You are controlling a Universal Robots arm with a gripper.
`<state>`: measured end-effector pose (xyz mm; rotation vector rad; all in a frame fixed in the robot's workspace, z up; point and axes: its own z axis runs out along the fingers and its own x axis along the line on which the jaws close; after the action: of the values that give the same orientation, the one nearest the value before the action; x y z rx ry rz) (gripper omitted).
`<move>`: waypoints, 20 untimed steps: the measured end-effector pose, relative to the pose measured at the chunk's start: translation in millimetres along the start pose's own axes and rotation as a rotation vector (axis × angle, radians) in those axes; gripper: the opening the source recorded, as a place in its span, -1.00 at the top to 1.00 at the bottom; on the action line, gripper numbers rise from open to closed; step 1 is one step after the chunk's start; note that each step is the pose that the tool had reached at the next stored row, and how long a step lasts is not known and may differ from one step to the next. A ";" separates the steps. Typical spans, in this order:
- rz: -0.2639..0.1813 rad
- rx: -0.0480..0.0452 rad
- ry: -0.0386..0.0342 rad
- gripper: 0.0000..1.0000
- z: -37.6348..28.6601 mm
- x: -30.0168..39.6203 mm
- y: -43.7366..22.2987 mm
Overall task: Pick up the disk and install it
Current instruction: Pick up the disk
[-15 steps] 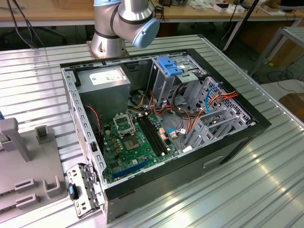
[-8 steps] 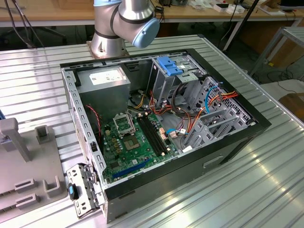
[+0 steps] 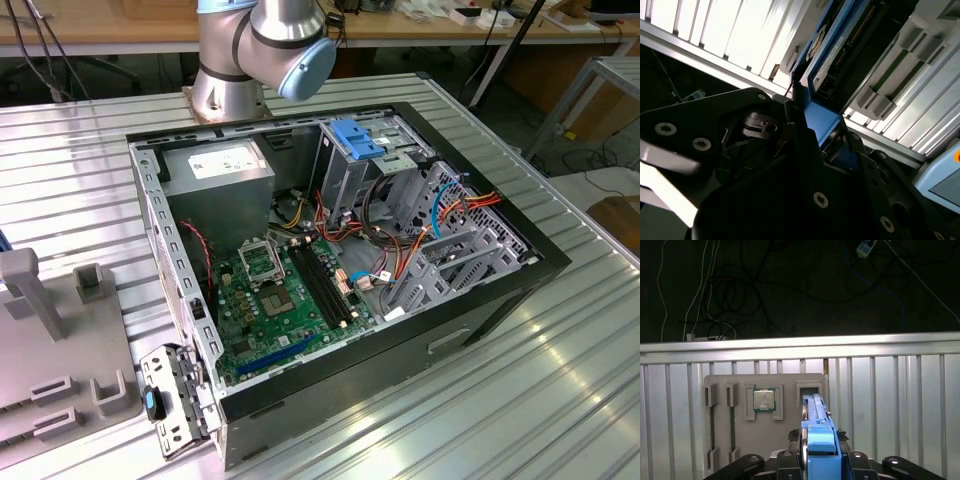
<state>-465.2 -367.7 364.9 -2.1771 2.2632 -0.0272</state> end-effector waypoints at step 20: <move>0.000 0.0000 0.0000 0.25 -17.1 0.2 -0.6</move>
<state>-464.8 -367.7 382.0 -2.1771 2.2631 -0.0272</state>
